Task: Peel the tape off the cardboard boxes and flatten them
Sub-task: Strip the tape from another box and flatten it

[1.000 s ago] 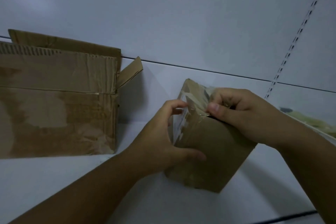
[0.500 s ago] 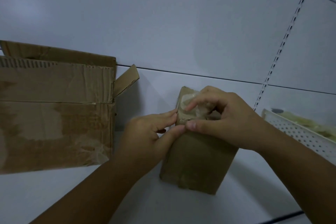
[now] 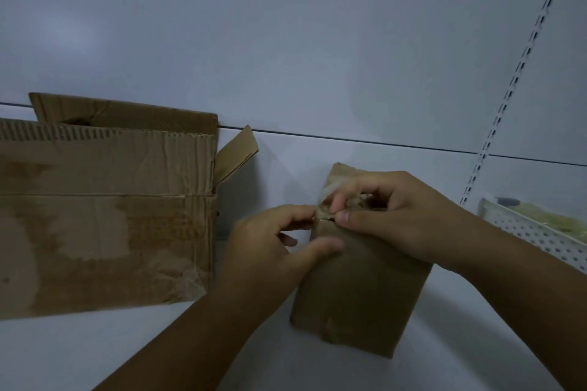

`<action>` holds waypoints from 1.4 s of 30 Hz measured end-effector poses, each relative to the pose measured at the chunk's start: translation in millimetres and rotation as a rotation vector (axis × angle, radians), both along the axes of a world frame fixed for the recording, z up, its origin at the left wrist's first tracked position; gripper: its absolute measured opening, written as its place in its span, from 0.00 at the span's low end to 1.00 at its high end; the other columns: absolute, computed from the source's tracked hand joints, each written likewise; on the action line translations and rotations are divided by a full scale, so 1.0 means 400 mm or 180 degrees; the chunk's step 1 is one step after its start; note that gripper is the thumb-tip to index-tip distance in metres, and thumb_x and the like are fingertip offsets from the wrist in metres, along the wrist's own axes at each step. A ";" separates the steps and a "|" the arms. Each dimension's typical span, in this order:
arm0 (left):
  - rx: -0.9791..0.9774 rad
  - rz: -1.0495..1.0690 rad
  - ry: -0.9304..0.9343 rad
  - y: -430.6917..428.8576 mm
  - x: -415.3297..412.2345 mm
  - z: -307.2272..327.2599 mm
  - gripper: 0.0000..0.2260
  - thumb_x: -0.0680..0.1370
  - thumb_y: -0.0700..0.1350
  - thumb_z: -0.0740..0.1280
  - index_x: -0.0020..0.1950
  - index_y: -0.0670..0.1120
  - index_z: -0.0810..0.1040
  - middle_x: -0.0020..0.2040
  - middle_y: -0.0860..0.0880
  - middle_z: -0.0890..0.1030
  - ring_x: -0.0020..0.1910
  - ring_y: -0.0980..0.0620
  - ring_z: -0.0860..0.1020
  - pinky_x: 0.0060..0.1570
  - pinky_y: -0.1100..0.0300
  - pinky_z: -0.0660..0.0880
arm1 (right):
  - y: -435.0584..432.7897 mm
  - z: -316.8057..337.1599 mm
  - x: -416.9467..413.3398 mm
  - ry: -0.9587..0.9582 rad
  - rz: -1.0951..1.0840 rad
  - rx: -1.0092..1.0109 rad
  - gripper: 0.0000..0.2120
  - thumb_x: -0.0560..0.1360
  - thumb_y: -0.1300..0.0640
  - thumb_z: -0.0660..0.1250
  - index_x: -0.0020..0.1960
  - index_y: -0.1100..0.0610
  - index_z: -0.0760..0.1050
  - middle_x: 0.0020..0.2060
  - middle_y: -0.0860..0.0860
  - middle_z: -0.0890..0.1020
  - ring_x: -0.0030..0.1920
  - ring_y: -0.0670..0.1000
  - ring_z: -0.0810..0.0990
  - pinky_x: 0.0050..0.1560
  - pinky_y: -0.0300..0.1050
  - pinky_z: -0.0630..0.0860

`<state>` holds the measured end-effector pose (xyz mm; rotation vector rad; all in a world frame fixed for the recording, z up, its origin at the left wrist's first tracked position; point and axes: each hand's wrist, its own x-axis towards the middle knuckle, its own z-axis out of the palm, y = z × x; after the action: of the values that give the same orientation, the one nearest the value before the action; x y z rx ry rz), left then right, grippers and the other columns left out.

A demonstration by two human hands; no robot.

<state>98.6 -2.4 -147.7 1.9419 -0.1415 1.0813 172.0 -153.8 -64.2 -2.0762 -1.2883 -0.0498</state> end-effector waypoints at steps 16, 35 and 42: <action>0.0032 -0.0571 0.0513 -0.027 0.006 -0.003 0.31 0.59 0.63 0.72 0.57 0.73 0.61 0.56 0.73 0.70 0.56 0.72 0.69 0.50 0.78 0.68 | 0.029 0.034 0.041 0.0760 0.1191 0.0233 0.12 0.63 0.70 0.64 0.37 0.54 0.70 0.47 0.50 0.81 0.51 0.49 0.80 0.49 0.42 0.76; 0.1687 0.0194 -0.0307 -0.043 -0.017 0.028 0.26 0.67 0.64 0.66 0.59 0.50 0.72 0.53 0.57 0.74 0.54 0.58 0.71 0.58 0.70 0.61 | -0.076 0.031 0.081 -0.0044 0.0037 0.0554 0.30 0.59 0.46 0.78 0.55 0.45 0.65 0.58 0.41 0.74 0.56 0.41 0.77 0.55 0.39 0.77; 0.2090 -0.0061 -0.0003 -0.056 0.000 0.038 0.26 0.67 0.58 0.71 0.61 0.48 0.77 0.55 0.52 0.76 0.55 0.55 0.70 0.52 0.57 0.72 | -0.156 0.018 0.145 -0.0483 -0.0623 0.0337 0.19 0.56 0.43 0.75 0.43 0.50 0.76 0.33 0.43 0.81 0.36 0.42 0.80 0.34 0.29 0.74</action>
<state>98.7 -24.7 -132.6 2.5070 -0.5739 1.1087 230.2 -216.1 -57.2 -2.1328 -1.1390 -0.3611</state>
